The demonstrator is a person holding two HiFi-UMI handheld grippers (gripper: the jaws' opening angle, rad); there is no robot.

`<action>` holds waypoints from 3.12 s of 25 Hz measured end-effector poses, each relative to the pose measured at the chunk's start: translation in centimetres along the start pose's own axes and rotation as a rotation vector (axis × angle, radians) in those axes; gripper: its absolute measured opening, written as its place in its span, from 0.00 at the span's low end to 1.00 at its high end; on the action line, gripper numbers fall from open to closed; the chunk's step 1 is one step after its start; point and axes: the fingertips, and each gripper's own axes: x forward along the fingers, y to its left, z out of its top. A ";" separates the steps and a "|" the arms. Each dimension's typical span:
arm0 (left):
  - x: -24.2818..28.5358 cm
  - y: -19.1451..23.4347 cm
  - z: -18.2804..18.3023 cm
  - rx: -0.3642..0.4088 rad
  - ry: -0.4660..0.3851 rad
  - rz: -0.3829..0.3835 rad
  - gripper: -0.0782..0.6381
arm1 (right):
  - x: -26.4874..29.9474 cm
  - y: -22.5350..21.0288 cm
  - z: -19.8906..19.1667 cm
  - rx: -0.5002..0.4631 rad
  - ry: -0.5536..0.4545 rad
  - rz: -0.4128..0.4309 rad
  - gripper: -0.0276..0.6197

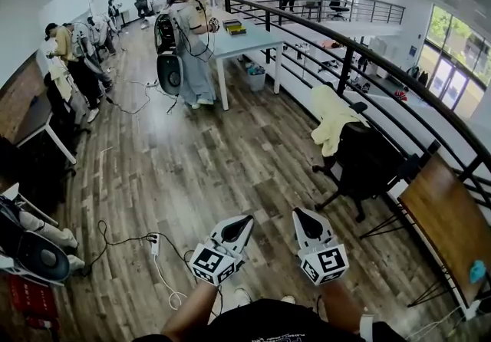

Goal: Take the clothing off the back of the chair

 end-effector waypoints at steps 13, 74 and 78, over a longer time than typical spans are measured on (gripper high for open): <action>-3.1 4.7 -1.2 0.001 0.027 -0.040 0.12 | 4.1 4.5 -1.6 0.031 0.014 -0.022 0.07; 21.1 9.3 -2.4 -0.033 0.122 0.019 0.12 | 12.7 -17.3 -1.8 0.150 -0.043 -0.002 0.07; 23.0 9.0 -1.9 -0.025 0.110 -0.019 0.12 | 12.9 -18.6 -1.7 0.142 -0.051 -0.022 0.07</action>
